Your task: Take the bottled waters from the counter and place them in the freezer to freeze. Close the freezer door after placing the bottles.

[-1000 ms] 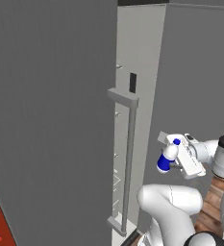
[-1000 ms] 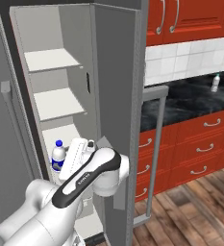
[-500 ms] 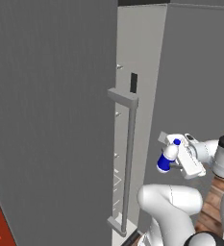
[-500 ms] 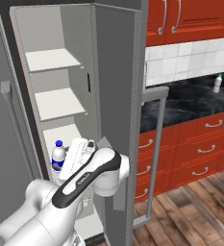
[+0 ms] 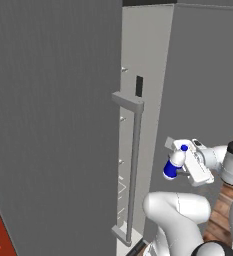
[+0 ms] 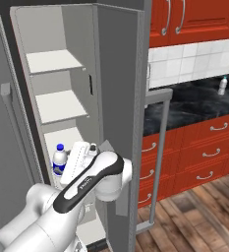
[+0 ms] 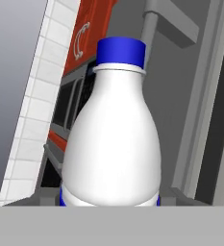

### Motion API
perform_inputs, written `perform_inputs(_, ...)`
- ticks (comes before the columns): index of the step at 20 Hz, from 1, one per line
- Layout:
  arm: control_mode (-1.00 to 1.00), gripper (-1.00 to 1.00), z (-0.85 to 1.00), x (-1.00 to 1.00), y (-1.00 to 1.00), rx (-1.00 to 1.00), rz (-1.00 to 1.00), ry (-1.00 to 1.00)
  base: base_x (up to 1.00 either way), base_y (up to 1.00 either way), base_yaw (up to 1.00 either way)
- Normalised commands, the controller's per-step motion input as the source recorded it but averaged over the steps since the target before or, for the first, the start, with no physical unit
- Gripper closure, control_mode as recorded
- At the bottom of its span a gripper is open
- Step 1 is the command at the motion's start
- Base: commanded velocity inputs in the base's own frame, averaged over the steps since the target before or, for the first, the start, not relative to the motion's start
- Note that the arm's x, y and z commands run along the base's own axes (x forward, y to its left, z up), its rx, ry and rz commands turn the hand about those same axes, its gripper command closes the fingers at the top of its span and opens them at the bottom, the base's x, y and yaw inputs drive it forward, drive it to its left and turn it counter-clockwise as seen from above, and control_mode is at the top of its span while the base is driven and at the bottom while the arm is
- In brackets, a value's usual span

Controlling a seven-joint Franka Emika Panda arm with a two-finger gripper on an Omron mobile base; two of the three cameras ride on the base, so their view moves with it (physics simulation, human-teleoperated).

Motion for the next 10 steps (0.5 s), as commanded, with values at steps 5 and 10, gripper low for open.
perform_inputs(5, -1.00, 1.00, 0.03, 0.00, 0.03, -0.06, 0.00, 0.00, 0.00, 0.00, 0.00)
perform_inputs(10, -1.00, 1.00, 0.70, 0.01, 0.00, -0.10, -0.23, 0.13, 0.00, 0.00, 0.00)
